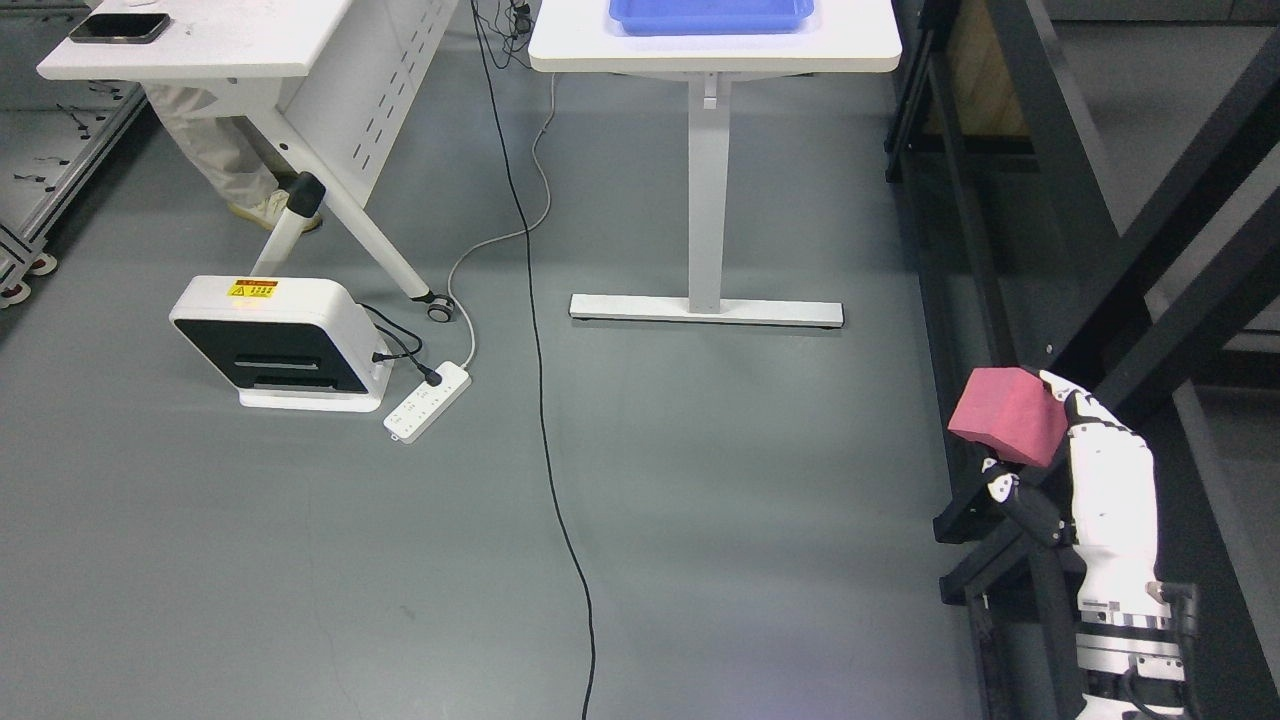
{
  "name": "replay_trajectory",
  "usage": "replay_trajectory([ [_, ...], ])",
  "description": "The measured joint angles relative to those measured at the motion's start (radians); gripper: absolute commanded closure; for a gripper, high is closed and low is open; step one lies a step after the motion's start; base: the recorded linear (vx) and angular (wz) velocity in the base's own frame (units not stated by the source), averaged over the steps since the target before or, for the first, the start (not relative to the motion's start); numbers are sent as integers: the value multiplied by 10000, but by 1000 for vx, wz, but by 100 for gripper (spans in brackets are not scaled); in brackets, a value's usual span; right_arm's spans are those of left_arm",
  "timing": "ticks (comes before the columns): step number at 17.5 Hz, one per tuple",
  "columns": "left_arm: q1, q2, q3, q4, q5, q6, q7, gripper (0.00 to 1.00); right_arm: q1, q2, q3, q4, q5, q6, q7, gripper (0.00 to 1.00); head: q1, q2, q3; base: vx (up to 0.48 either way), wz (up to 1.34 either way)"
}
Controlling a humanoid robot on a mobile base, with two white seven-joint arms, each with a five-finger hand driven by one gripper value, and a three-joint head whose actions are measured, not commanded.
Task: Pick pink block from left shelf to tray
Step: 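Turn and drive toward the white desk holding the cube in the right hand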
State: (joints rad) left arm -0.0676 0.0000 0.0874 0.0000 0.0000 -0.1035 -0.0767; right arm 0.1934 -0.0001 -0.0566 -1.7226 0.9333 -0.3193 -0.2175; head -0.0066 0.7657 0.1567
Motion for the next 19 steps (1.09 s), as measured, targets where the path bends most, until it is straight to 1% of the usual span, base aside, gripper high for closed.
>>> replay_trajectory([
  [5, -1, 0, 0, 0, 0, 0, 0, 0, 0, 0, -2, 0, -4, 0, 0, 98, 0, 0, 0, 49, 176],
  [10, 0, 0, 0, 0, 0, 0, 0, 0, -8, 1, -2, -1, -8, 0, 0, 98, 0, 0, 0, 142, 434],
  [15, 0, 0, 0, 0, 0, 0, 0, 0, -15, 1, -1, -1, -8, 14, 0, 98, 0, 0, 0, 257, 286],
  [19, -1, 0, 0, 0, 0, 0, 0, 0, -16, 1, 1, -1, -9, 16, 0, 98, 0, 0, 0, 363, -39],
])
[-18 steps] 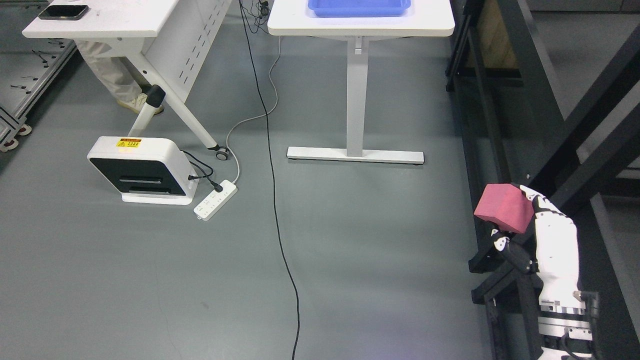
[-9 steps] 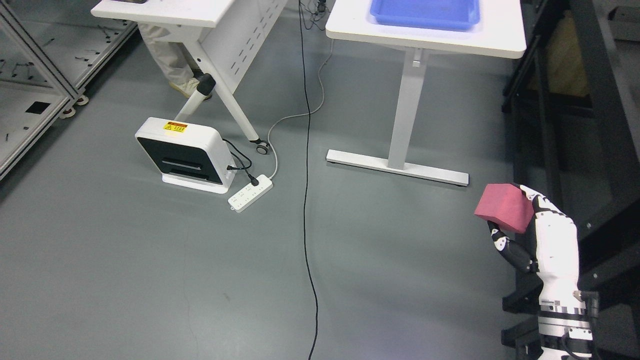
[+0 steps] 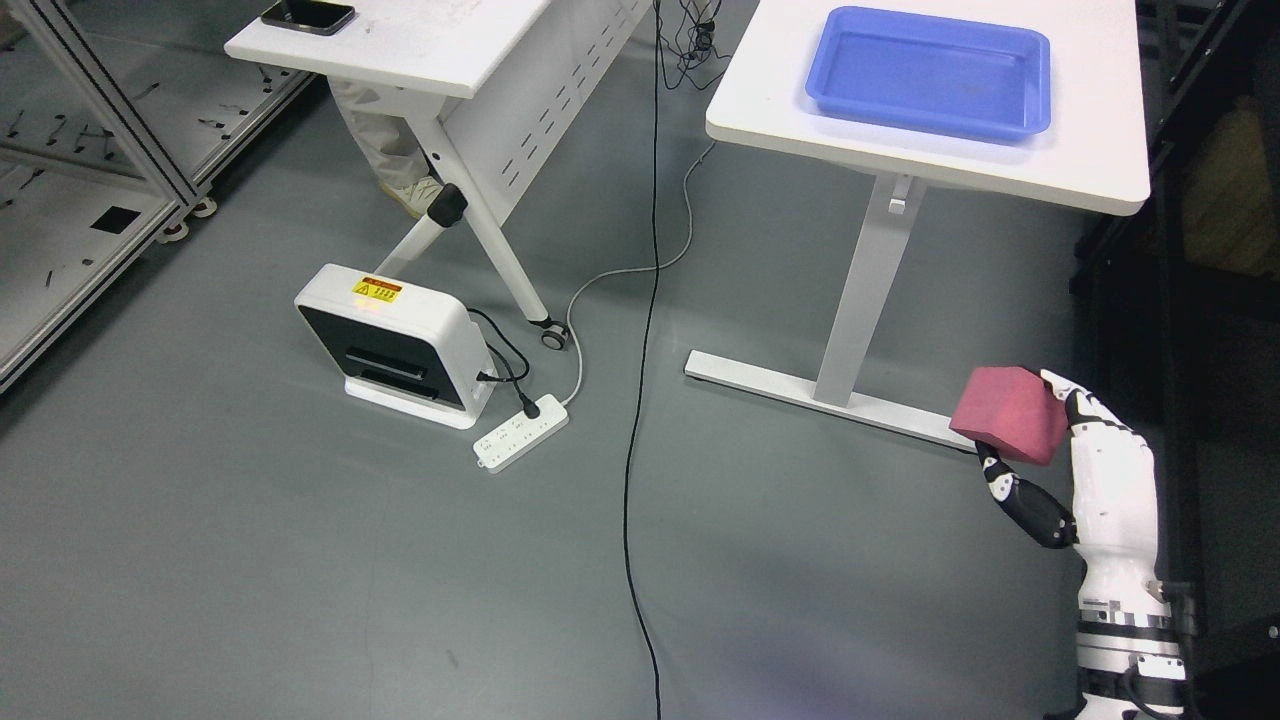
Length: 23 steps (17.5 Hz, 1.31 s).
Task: Pick pink block from left shelf to tray
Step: 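Turn and drive toward the white desk holding the cube in the right hand, then lower the pink cube into the blue tray and open the right hand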
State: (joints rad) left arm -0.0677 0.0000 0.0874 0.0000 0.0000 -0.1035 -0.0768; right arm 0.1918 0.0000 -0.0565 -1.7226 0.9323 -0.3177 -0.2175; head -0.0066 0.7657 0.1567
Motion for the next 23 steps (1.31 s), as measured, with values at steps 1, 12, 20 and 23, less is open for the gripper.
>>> replay_trajectory([
  [1, 0, 0, 0, 0, 0, 0, 0, 0, 0, 0, 0, 0, 0, 2, 0, 98, 0, 0, 0, 344, -163],
  [12, -1, 0, 0, 0, 0, 0, 0, 0, -2, 0, 21, 0, -4, 10, -1, 98, 0, 0, 0, 398, -74],
  [20, 1, 0, 0, 0, 0, 0, 0, 0, -2, 0, 57, 0, -4, -59, 106, 98, 0, 1, 0, 346, 58],
  [23, 1, 0, 0, 0, 0, 0, 0, 0, -16, 0, 68, 0, -2, -67, 119, 98, 0, 1, 0, 313, 16],
])
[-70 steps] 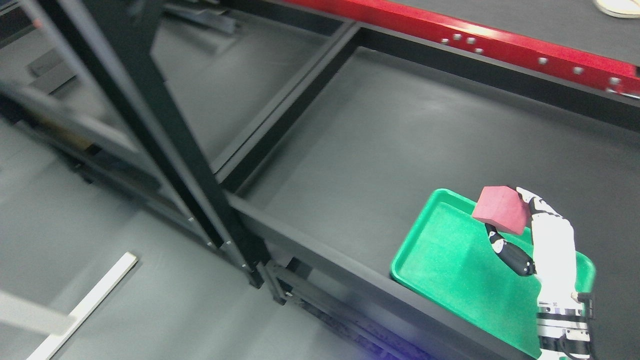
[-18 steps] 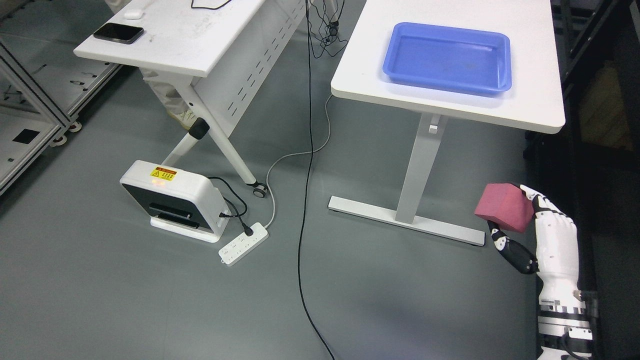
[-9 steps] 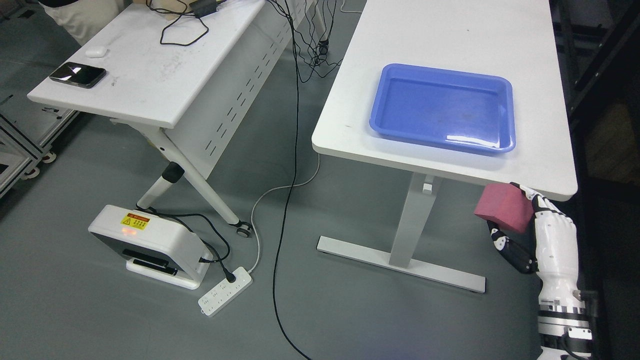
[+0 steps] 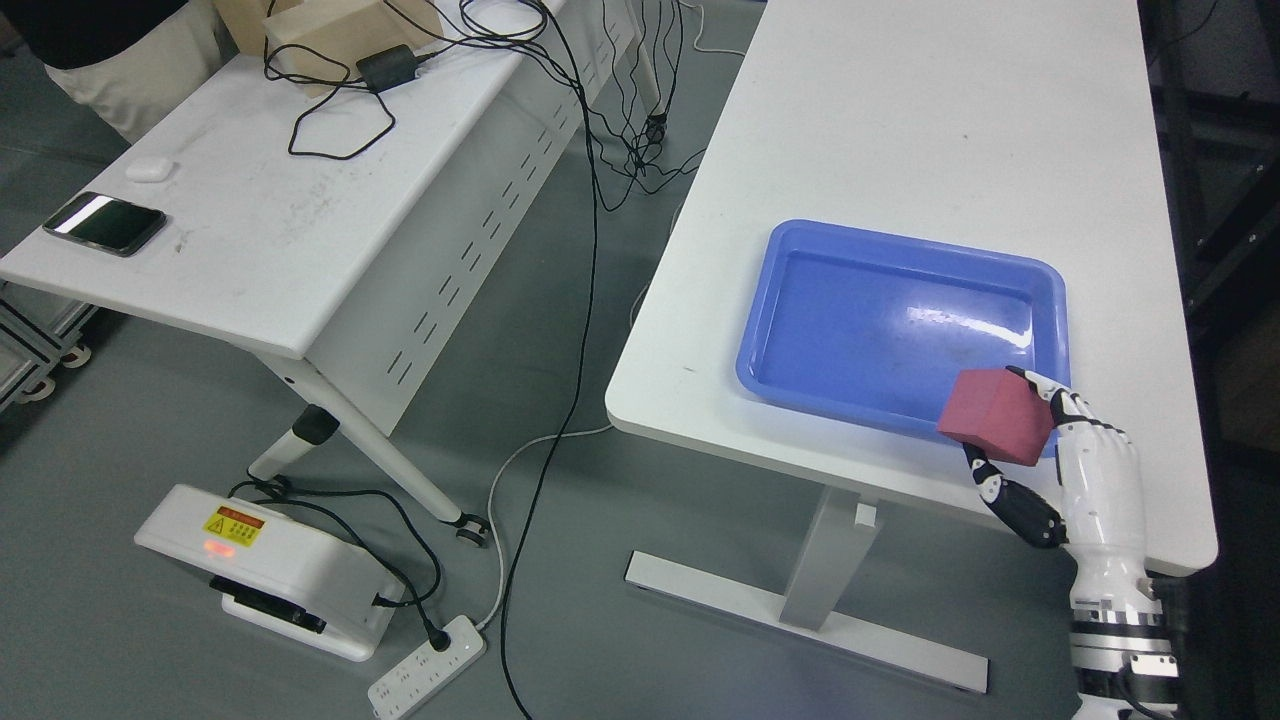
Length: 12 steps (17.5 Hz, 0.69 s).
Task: Pick pink block from left shelf to tray
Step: 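Lower the pink cube into the blue tray and open the right hand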
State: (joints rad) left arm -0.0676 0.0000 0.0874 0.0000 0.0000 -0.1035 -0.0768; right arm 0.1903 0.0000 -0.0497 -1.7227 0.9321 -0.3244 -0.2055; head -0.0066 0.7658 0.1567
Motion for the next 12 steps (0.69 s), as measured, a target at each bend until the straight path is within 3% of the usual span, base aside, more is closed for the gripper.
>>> replay_trajectory([
  [6, 0, 0, 0, 0, 0, 0, 0, 0, -8, 0, 28, 0, -8, -4, 439, 97, 0, 0, 0, 247, -34],
  [8, 0, 0, 0, 0, 0, 0, 0, 0, 8, 0, 92, 0, -26, -9, 801, 91, 0, 0, 0, 171, -1],
  [9, 0, 0, 0, 0, 0, 0, 0, 0, 12, 0, 124, 0, -55, -29, 1039, 81, 0, 0, 0, 154, 0],
  [11, 0, 0, 0, 0, 0, 0, 0, 0, 21, 0, 198, 0, -207, 10, 1543, 47, 0, 0, 0, 109, 2],
  [12, 0, 0, 0, 0, 0, 0, 0, 0, 24, 0, 228, 0, -328, 134, 1745, 39, 0, 0, 0, 89, 3],
])
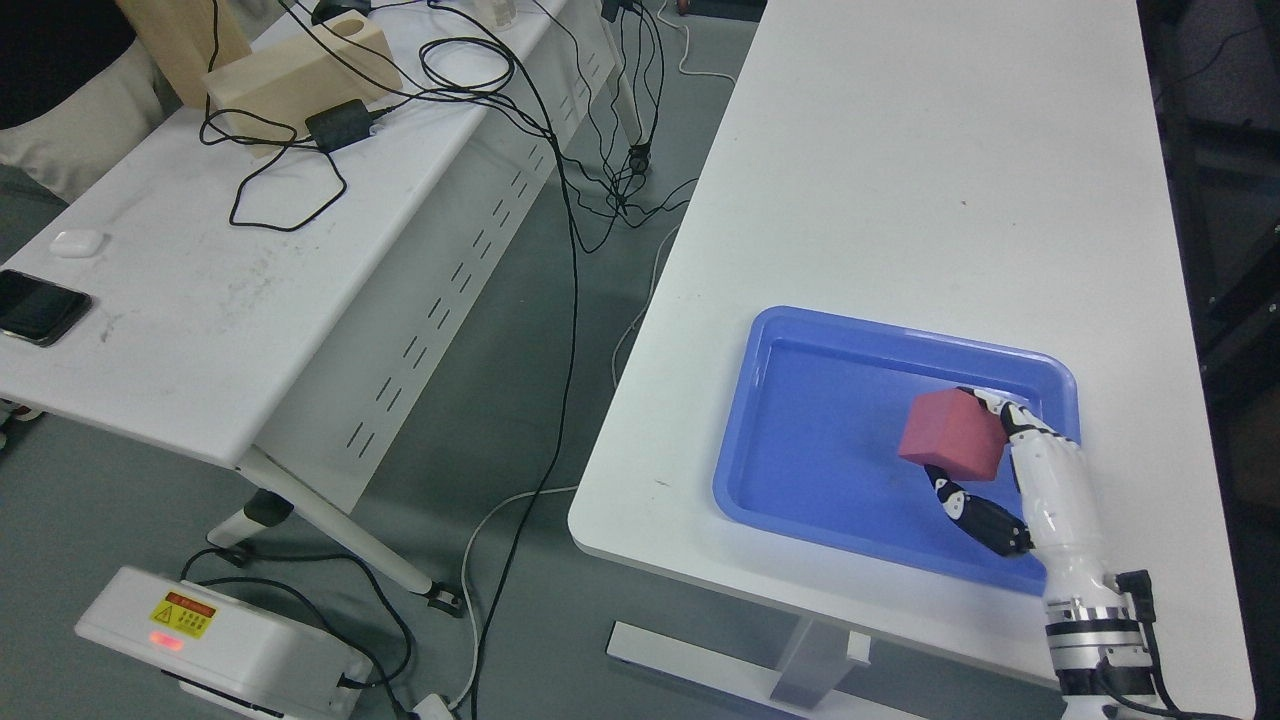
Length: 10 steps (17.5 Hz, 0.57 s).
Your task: Pick pink block from left shelf to tray
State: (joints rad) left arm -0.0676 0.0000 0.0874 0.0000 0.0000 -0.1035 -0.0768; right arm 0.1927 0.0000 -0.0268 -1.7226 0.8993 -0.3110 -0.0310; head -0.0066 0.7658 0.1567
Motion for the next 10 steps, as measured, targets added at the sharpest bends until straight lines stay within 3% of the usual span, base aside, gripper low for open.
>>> replay_trajectory([
  [2, 0, 0, 0, 0, 0, 0, 0, 0, 1, 0, 51, 0, -304, 209, 192, 23, 0, 0, 0, 69, 1],
  [4, 0, 0, 0, 0, 0, 0, 0, 0, 9, 0, 49, 0, -814, 323, 256, 14, 0, 0, 0, 37, 0],
  [7, 0, 0, 0, 0, 0, 0, 0, 0, 23, 0, 13, 0, -1594, 341, 298, 3, 0, 0, 0, 8, 0],
  [10, 0, 0, 0, 0, 0, 0, 0, 0, 24, 0, -16, 0, -2341, 311, 313, 1, 0, 0, 0, 0, 0],
])
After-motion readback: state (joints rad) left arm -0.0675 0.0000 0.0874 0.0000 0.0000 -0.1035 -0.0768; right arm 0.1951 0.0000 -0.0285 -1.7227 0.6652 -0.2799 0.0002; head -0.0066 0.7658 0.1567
